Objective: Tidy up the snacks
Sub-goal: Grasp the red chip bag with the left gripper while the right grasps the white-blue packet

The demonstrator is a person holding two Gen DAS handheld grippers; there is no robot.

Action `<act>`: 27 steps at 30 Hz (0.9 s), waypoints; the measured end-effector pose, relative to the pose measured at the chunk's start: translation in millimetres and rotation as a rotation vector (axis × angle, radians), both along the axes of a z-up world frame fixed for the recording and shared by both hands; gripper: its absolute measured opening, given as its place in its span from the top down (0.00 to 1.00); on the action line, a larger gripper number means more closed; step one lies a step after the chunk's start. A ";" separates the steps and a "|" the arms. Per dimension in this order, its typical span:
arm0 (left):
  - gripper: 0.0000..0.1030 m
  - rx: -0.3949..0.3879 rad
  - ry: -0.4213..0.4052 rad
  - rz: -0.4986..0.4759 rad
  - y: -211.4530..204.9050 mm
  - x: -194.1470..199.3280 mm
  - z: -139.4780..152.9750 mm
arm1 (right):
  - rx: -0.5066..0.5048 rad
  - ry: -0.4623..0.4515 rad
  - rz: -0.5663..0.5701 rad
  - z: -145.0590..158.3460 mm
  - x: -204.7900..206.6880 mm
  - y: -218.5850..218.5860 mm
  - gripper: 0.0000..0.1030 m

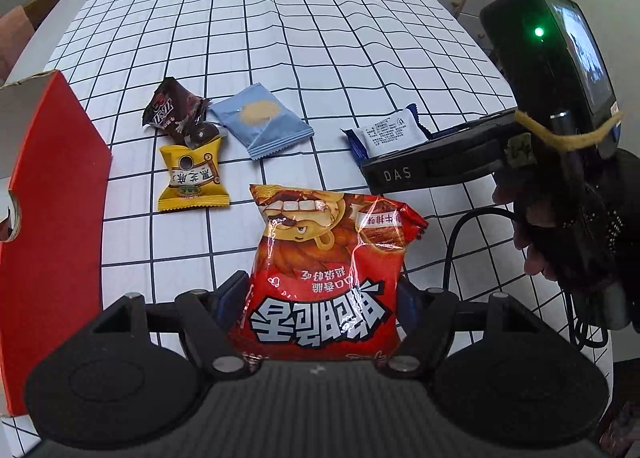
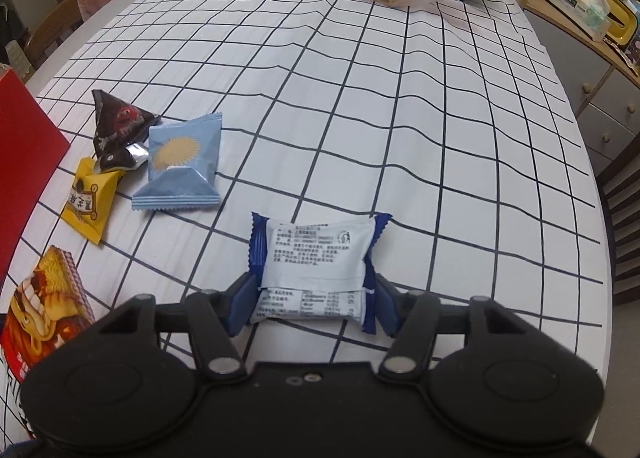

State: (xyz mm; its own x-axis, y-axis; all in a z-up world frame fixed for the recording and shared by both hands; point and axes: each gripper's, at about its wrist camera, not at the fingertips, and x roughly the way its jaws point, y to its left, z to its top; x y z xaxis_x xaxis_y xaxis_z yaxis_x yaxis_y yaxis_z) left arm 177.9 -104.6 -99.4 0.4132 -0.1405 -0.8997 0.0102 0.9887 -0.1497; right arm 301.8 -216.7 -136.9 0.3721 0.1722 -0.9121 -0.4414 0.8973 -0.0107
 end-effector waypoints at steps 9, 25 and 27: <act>0.29 -0.018 -0.015 0.017 2.0 -7.5 9.4 | 0.073 -0.024 -0.019 13.9 -19.5 -15.7 0.59; 0.29 -0.067 -0.028 0.017 7.7 -24.1 16.5 | 0.122 0.112 -0.037 21.3 -92.8 -56.9 0.69; 0.29 -0.070 -0.030 0.013 6.9 -25.9 17.7 | 0.090 0.102 -0.008 23.0 -95.5 -58.8 0.66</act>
State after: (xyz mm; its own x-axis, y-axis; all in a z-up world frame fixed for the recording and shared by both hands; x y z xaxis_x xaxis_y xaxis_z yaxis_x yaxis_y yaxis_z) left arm 152.0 -97.7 -81.7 0.4423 -0.1970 -0.8750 0.0025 0.9759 -0.2184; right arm 206.3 -275.5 -114.0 0.2802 0.2529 -0.9260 -0.4292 0.8959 0.1148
